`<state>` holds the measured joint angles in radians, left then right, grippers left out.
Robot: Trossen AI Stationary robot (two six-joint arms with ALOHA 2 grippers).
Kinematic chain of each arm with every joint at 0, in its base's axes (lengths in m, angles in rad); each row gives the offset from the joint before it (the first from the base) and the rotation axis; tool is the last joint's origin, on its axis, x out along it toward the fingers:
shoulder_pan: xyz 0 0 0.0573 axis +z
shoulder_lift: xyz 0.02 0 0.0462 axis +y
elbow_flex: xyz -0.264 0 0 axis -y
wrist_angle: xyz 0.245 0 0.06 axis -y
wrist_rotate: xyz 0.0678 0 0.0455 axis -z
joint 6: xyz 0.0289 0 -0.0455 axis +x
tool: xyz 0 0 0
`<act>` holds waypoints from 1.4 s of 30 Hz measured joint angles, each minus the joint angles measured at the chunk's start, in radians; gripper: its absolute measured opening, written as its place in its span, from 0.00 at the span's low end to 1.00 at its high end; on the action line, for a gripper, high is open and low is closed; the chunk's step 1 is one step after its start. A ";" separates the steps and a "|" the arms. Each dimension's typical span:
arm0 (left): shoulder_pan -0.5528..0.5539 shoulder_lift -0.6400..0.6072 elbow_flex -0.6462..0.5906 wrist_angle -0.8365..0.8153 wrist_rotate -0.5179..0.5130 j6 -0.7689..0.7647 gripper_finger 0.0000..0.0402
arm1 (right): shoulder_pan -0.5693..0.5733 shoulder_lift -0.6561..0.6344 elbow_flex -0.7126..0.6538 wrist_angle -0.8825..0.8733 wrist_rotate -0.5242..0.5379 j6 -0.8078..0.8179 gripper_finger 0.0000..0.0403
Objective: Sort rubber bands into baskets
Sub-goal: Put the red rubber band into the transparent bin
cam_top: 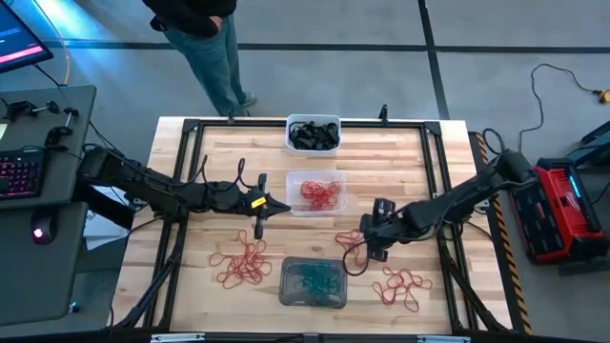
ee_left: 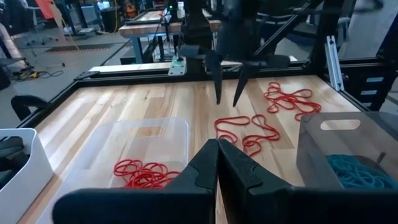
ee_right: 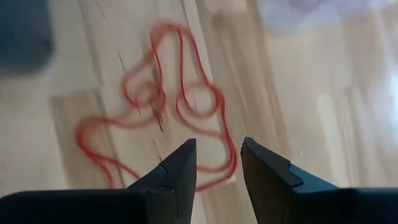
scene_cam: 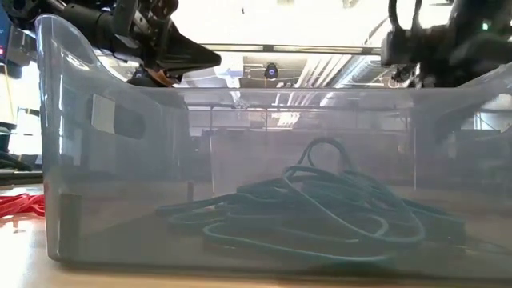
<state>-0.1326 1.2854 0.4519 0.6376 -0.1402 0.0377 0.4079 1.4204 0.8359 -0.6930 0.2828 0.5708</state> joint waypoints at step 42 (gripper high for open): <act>0.002 -0.002 0.000 0.008 0.006 -0.018 0.00 | -0.111 0.146 0.076 0.062 -0.135 -0.237 0.00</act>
<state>-0.1303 1.2831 0.4522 0.6460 -0.1344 0.0193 0.2967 1.5662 0.9116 -0.6307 0.1479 0.3343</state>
